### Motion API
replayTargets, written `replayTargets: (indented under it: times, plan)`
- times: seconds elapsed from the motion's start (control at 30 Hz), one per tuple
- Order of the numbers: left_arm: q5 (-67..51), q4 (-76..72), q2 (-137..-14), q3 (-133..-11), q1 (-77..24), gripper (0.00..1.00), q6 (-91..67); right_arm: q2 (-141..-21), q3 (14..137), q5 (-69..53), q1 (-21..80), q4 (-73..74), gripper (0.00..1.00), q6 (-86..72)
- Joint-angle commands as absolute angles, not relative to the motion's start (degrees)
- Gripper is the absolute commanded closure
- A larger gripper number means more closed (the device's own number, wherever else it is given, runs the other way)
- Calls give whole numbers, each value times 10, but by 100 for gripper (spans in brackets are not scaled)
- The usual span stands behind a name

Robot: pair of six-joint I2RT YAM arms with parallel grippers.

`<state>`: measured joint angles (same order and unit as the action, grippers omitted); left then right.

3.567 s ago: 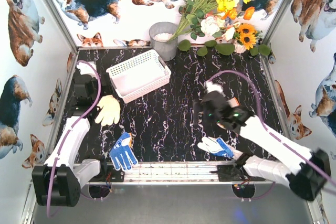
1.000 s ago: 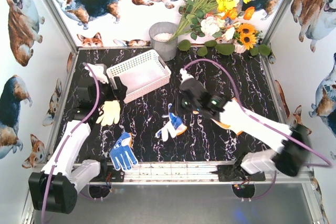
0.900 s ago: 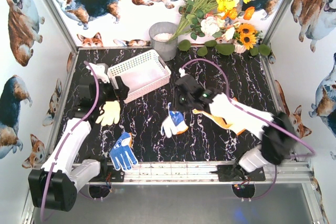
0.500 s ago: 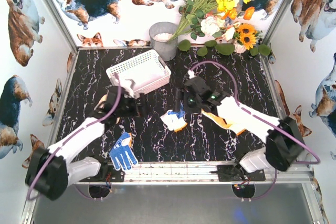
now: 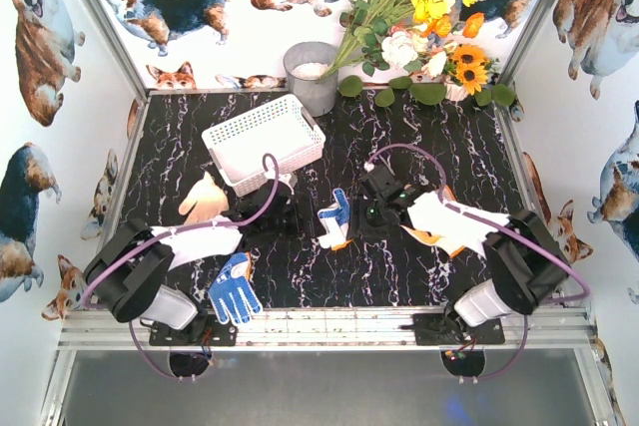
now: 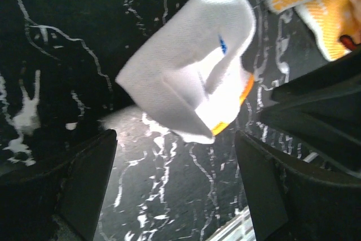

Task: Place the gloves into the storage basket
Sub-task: Adjust the glove at the center of the board.

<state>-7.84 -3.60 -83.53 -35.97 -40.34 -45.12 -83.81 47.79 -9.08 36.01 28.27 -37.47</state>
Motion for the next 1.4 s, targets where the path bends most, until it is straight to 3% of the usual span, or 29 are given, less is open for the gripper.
replayTargets:
  times: [0.0,0.13,0.4,0.57,0.63,0.8,0.9,1.17,1.33,1.37]
  plan:
    - [-72,-104,-844,-344,-419,22,-540,-862,493,-97,359,246,55,-351]
    - [-80,-157,-869,-333,-428,28,-587,-888,507,-86,355,241,56,-333]
    - [-33,-128,-905,-364,-442,35,-613,-932,532,-108,351,243,56,-294]
    - [-16,-134,-911,-365,-445,50,-637,-957,554,-107,351,261,56,-261]
    - [-4,-136,-907,-366,-446,63,-649,-969,564,-111,350,275,61,-247]
    - [27,-164,-881,-368,-449,86,-687,-971,570,-147,350,308,92,-233]
    - [33,-183,-865,-377,-449,87,-695,-948,561,-174,350,327,100,-244]
    - [51,-205,-863,-418,-444,85,-720,-846,503,-216,351,348,100,-297]
    - [66,-233,-876,-438,-412,68,-705,-774,456,-193,351,344,100,-333]
    - [60,-234,-879,-452,-402,61,-699,-766,449,-191,351,341,100,-341]
